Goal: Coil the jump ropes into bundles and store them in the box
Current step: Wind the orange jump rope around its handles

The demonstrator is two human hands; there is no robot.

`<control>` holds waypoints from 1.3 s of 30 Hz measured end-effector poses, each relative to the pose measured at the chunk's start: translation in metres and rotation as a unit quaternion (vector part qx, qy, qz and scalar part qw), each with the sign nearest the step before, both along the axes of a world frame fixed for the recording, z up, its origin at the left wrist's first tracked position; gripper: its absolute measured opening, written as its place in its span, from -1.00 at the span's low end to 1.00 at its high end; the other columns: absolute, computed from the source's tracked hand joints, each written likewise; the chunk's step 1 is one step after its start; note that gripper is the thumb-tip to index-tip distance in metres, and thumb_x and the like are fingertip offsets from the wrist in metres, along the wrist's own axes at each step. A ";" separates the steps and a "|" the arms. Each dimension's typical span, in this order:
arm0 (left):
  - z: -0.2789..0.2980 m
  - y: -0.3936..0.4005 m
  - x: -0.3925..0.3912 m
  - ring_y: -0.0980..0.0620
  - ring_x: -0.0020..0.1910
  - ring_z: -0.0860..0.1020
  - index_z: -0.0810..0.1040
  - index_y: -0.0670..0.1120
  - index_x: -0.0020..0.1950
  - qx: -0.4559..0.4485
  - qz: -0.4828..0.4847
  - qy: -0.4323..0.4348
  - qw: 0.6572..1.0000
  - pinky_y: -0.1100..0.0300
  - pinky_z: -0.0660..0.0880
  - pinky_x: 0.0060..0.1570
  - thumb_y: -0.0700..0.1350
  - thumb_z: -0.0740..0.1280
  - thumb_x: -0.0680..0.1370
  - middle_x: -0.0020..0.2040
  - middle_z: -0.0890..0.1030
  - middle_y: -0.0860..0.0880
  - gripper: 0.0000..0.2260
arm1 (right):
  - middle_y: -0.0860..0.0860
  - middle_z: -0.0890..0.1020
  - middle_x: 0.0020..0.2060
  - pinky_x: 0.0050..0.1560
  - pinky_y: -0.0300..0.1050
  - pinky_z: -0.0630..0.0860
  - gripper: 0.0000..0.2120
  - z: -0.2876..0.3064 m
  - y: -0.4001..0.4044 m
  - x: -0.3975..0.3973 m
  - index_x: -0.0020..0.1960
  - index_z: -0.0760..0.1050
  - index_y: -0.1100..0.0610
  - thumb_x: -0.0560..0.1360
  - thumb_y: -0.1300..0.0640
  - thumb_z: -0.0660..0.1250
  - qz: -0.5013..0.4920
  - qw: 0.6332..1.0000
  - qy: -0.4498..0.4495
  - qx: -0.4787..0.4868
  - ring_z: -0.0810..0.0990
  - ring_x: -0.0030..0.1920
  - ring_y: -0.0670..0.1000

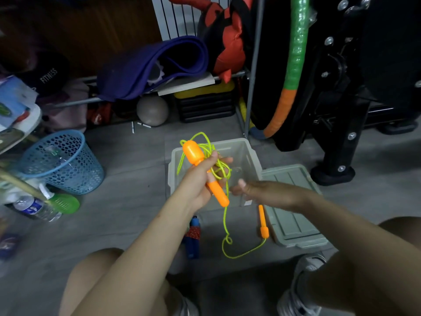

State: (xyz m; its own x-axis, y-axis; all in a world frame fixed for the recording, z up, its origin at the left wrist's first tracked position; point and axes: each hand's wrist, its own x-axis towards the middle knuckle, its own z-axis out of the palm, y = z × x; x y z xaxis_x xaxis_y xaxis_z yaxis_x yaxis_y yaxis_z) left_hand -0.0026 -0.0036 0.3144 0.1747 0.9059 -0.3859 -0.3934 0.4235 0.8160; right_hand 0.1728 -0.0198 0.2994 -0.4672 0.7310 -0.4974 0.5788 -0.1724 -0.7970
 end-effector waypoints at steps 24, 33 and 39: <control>-0.012 -0.025 0.020 0.29 -0.47 0.47 0.51 -0.01 -0.18 0.104 -0.170 0.141 0.970 0.36 0.35 -0.43 -0.25 0.44 0.35 -0.45 0.57 0.18 -0.81 | 0.09 0.64 -0.27 -0.24 -0.18 0.57 -0.84 0.029 0.020 0.013 -0.14 0.43 0.26 0.45 0.15 0.20 -0.163 0.896 0.408 0.071 0.63 -0.31 -0.01; -0.016 -0.010 0.019 0.11 -0.45 0.47 0.54 -0.08 -0.41 -0.034 -0.101 0.004 0.994 0.27 0.38 -0.46 -0.24 0.35 0.30 -0.40 0.51 -0.02 -0.90 | 0.07 0.63 -0.35 -0.25 -0.19 0.59 -0.71 0.033 0.032 0.015 -0.10 0.48 0.25 0.58 0.07 0.11 -0.285 0.854 0.433 0.033 0.62 -0.35 -0.01; -0.014 -0.014 0.010 0.16 -0.41 0.37 0.56 -0.10 -0.07 0.024 -0.201 0.054 0.978 0.33 0.32 -0.42 -0.10 0.42 0.38 -0.08 0.69 -0.04 -0.82 | 0.10 0.65 -0.30 -0.10 -0.19 0.58 -0.88 0.025 0.031 0.023 -0.07 0.59 0.26 0.44 0.26 0.32 -0.241 0.888 0.385 0.071 0.64 -0.23 0.01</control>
